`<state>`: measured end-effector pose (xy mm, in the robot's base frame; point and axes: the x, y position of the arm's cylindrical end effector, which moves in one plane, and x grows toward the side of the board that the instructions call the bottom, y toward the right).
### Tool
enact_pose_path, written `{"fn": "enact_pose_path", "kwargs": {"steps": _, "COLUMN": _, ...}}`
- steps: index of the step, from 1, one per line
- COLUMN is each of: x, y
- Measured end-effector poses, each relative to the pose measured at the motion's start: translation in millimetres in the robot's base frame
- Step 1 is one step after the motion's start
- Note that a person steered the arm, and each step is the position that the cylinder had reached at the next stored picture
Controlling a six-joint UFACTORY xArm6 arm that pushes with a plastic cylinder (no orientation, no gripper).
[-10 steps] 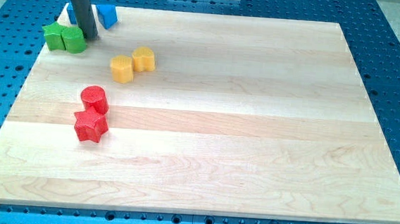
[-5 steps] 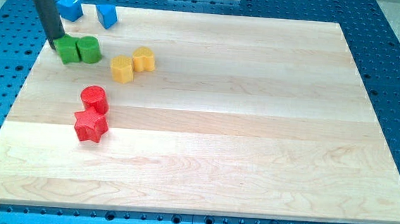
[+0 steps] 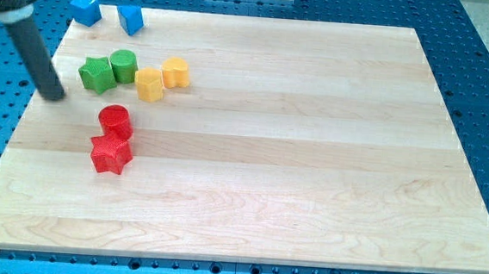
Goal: Move the green blocks into the red blocks
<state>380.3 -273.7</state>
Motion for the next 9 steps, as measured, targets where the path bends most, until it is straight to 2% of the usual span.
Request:
{"fn": "enact_pose_path", "kwargs": {"steps": 1, "x": -45.2, "y": 28.5}}
{"fn": "enact_pose_path", "kwargs": {"steps": 2, "x": -27.6, "y": 54.8}}
{"fn": "enact_pose_path", "kwargs": {"steps": 3, "x": 58.4, "y": 69.4}}
{"fn": "enact_pose_path", "kwargs": {"steps": 5, "x": 58.9, "y": 19.2}}
{"fn": "enact_pose_path", "kwargs": {"steps": 6, "x": 0.0, "y": 0.4}}
{"fn": "enact_pose_path", "kwargs": {"steps": 7, "x": -58.7, "y": 29.2}}
{"fn": "enact_pose_path", "kwargs": {"steps": 8, "x": -75.9, "y": 66.3}}
{"fn": "enact_pose_path", "kwargs": {"steps": 9, "x": -34.0, "y": 79.8}}
